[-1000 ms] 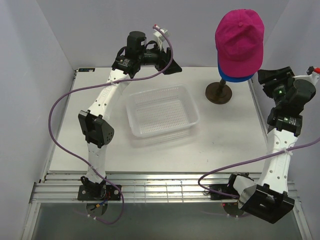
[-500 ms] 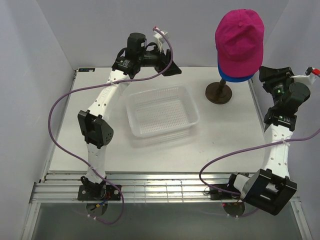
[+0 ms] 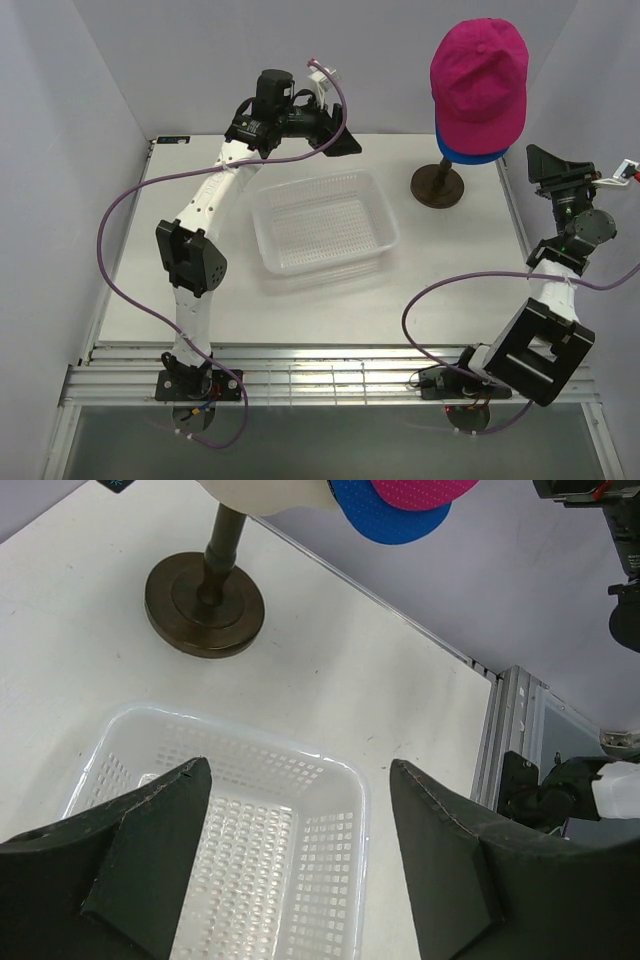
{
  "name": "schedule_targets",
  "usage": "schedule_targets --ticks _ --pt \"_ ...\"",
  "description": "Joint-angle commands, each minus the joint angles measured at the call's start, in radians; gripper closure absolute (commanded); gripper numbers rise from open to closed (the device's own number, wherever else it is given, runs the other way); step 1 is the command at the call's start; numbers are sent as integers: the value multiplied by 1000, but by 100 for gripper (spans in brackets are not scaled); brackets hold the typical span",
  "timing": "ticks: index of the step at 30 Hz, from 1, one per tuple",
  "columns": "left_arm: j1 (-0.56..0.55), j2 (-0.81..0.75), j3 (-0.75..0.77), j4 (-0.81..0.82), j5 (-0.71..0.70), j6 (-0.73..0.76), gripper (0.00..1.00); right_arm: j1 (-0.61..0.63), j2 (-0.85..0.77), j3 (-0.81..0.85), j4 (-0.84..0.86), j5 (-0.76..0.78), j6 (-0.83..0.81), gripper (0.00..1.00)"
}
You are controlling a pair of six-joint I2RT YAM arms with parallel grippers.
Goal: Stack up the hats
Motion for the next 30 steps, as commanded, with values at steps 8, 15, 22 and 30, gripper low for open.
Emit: schedule_targets --ticks 8,15,22,30 --pt "6 -62 46 -139 -79 116 18 -16 217 98 541 -164 209 41" --pt "22 -82 46 -254 -173 210 18 -16 260 143 577 -188 220 43" --pt "45 -97 40 -274 -216 210 18 -16 271 105 663 -170 243 45" --pt "45 -88 38 -273 -219 210 18 -14 276 66 714 -167 258 49"
